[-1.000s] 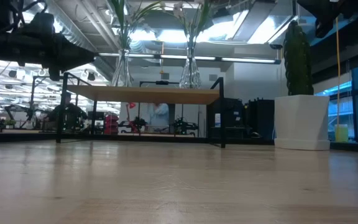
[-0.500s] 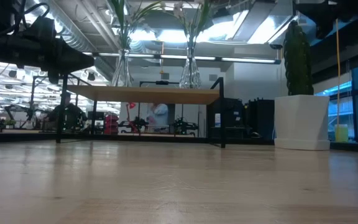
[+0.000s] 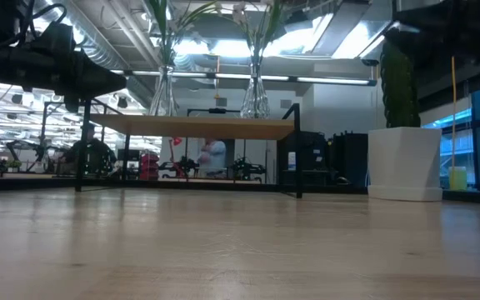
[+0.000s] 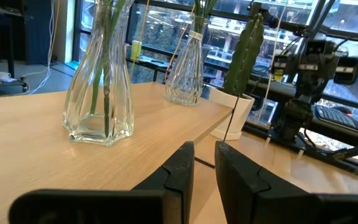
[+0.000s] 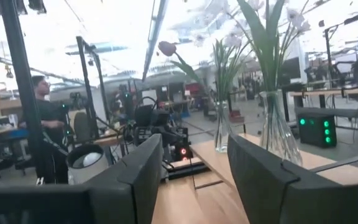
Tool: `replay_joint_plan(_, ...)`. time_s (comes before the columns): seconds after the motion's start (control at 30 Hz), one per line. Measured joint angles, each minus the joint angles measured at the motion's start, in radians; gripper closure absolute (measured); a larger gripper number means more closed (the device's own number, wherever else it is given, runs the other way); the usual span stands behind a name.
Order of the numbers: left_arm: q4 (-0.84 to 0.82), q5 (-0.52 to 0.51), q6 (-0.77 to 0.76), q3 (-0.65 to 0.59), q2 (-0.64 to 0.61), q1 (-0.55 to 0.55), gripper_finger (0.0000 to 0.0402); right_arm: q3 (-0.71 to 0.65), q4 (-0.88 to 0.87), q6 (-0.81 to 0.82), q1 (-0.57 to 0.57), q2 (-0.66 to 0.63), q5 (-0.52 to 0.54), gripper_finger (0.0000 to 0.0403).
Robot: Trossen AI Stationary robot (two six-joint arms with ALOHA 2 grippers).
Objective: Pick and place flowers into a vace then onto a shelf
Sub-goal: Return to Home Position
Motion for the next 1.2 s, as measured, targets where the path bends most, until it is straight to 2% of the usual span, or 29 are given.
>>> replay_joint_plan(0.2, 0.000, 0.000, 0.000, 0.000, 0.000, 0.000, 0.0343, -0.113, 0.163, -0.003, 0.000, 0.000, 0.032, 0.0218)
replay_joint_plan(0.4, 0.000, 0.001, 0.000, 0.000, 0.000, 0.000, 0.0341, -0.121, 0.141, -0.002, -0.001, 0.000, 0.069, 0.0218)
replay_joint_plan(0.57, -0.001, 0.001, 0.000, 0.000, 0.000, 0.000, 0.0343, -0.121, 0.028, 0.055, -0.001, -0.001, 0.135, 0.0218)
replay_joint_plan(0.9, 0.000, 0.002, 0.000, 0.000, 0.000, 0.000, 0.0339, -0.121, -0.265, 0.132, -0.001, 0.000, 0.139, 0.0218)
replay_joint_plan(1.0, 0.000, 0.002, 0.000, 0.000, 0.000, 0.000, 0.0340, -0.119, -0.267, 0.129, -0.001, 0.017, 0.102, 0.0218)
replay_joint_plan(1.2, 0.000, 0.002, 0.000, 0.000, 0.000, 0.000, 0.0338, -0.119, -0.266, 0.130, 0.000, 0.020, 0.102, 0.0218)
